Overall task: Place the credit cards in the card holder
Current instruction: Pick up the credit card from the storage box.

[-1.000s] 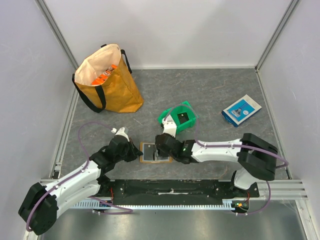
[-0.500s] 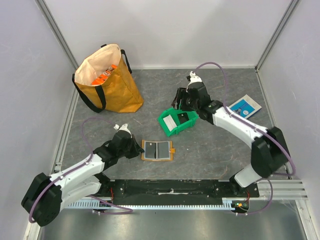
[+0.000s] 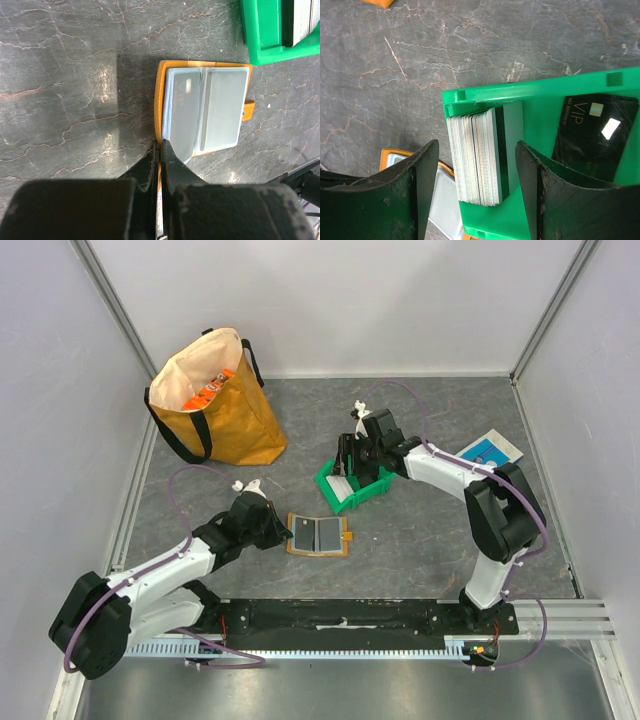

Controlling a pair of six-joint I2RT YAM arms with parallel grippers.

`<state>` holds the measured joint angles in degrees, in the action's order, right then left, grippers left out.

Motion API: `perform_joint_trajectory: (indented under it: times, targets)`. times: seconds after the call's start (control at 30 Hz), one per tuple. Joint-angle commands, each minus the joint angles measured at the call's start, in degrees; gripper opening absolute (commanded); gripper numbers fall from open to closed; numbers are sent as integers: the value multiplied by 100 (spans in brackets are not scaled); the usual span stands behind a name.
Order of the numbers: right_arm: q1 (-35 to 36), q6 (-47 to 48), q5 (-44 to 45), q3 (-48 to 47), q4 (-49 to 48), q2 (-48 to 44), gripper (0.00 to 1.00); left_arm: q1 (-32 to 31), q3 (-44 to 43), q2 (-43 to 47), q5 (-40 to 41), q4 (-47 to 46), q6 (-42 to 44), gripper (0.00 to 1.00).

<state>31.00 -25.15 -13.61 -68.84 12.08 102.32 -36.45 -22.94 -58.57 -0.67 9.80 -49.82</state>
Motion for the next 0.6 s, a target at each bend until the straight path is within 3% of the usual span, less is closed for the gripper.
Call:
perform_joint_trajectory:
  times: [0.0,0.33,0.57]
  targets:
    - [2,159,-458,-270,-74,200,70,32,-158,3,-21,-207,201,2]
    - [2,203,-546,-358,-48,499,71,32,-176,-14,-4,-198,236,2]
    - [-15,221,-827,-376,-30,376,66,41,-193,-93,-13,-207,245,2]
